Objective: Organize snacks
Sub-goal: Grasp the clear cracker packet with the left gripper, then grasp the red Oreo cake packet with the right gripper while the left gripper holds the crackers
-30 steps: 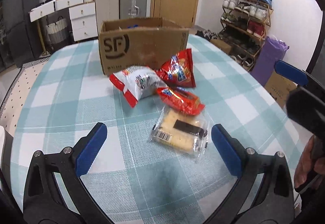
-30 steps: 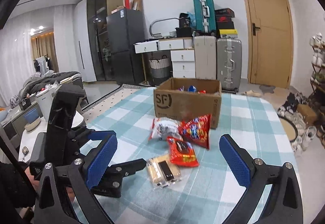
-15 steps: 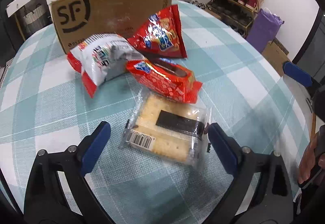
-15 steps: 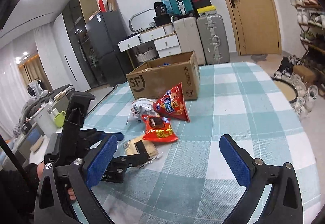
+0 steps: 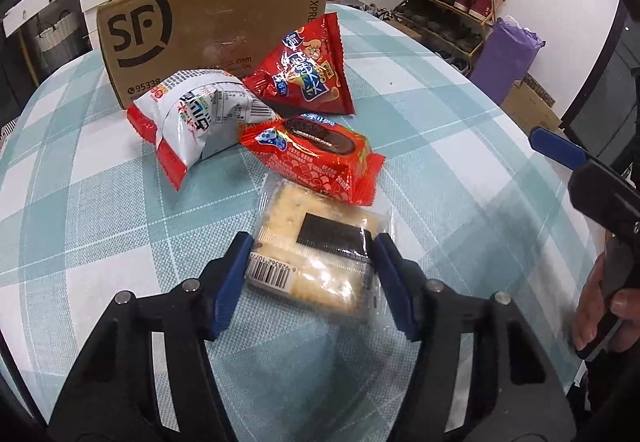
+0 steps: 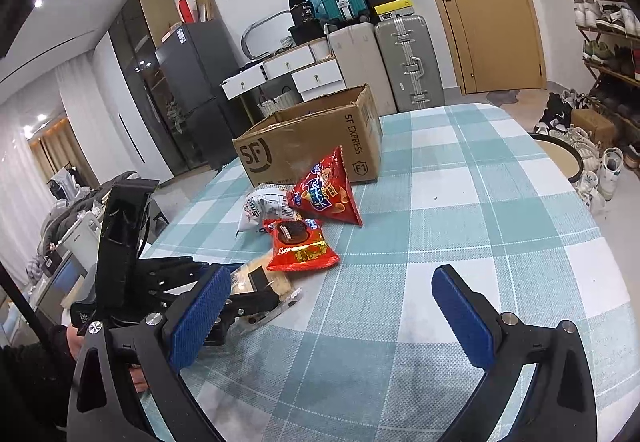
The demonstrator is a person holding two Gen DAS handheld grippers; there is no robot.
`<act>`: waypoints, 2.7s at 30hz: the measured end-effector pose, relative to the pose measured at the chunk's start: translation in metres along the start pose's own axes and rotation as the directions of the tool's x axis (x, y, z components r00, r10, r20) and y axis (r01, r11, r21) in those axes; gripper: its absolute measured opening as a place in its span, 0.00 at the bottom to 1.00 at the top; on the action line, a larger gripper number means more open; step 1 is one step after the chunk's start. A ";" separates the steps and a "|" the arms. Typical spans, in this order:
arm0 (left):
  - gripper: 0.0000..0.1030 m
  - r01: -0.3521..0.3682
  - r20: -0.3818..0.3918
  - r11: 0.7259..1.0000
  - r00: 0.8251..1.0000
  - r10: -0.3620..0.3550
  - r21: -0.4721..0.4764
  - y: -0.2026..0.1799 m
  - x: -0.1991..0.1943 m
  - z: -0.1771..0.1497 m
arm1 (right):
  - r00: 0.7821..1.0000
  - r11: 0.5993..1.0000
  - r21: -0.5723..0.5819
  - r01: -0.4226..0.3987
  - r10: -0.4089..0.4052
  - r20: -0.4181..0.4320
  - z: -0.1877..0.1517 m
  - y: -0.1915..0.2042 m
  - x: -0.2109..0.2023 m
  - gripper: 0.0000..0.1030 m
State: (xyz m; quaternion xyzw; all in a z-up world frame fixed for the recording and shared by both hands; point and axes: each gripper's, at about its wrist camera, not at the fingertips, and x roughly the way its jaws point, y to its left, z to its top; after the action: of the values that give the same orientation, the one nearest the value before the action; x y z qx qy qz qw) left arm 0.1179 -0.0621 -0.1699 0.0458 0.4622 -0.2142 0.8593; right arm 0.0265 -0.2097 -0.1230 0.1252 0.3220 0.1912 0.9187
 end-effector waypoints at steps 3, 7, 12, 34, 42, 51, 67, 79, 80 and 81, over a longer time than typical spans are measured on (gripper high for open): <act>0.58 -0.009 0.001 1.000 1.000 0.009 0.002 0.000 -0.004 -0.005 | 1.000 1.000 -0.003 0.000 0.000 0.001 0.000 0.004 -0.002 0.99; 0.58 -0.014 0.019 1.000 1.000 0.014 0.000 0.003 -0.015 -0.009 | 1.000 1.000 -0.005 0.004 -0.004 0.000 0.000 0.008 -0.003 0.99; 0.58 -0.038 0.050 0.999 0.998 0.038 -0.005 0.003 -0.036 -0.020 | 1.000 0.999 -0.030 0.018 -0.018 0.009 0.001 0.019 -0.010 0.99; 0.58 -0.121 0.189 0.978 0.970 0.153 -0.170 0.051 -0.137 -0.059 | 0.999 0.998 -0.056 0.027 -0.025 0.026 0.001 0.036 -0.019 0.99; 0.58 -0.126 0.216 0.966 0.961 0.176 -0.226 0.071 -0.155 -0.071 | 0.999 0.999 -0.017 0.037 -0.037 0.004 0.006 0.019 0.001 0.99; 0.58 -0.112 0.183 0.954 0.969 0.167 -0.277 0.088 -0.151 -0.081 | 0.981 0.988 -0.152 -0.012 -0.017 -0.191 0.018 0.025 0.079 0.99; 0.58 -0.098 0.137 0.922 0.978 0.159 -0.374 0.114 -0.132 -0.088 | 0.926 0.947 -0.320 -0.017 -0.106 -0.363 0.026 0.058 0.170 0.82; 0.58 -0.110 0.129 0.928 0.978 0.165 -0.355 0.097 -0.137 -0.087 | 0.924 0.947 -0.318 -0.054 -0.073 -0.374 0.020 0.060 0.153 0.43; 0.58 -0.111 0.130 0.929 0.977 0.166 -0.353 0.095 -0.139 -0.087 | 0.925 0.949 -0.309 -0.060 -0.064 -0.376 0.019 0.060 0.151 0.43; 0.58 -0.112 0.131 0.929 0.977 0.167 -0.353 0.093 -0.140 -0.087 | 0.924 0.951 -0.304 -0.061 -0.062 -0.376 0.018 0.059 0.148 0.42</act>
State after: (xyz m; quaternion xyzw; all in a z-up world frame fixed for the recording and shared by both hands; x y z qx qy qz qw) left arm 0.0213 0.0922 -0.1166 -0.0891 0.4179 -0.0715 0.9013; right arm 0.1290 -0.0950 -0.1689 -0.0604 0.4603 0.2598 0.8467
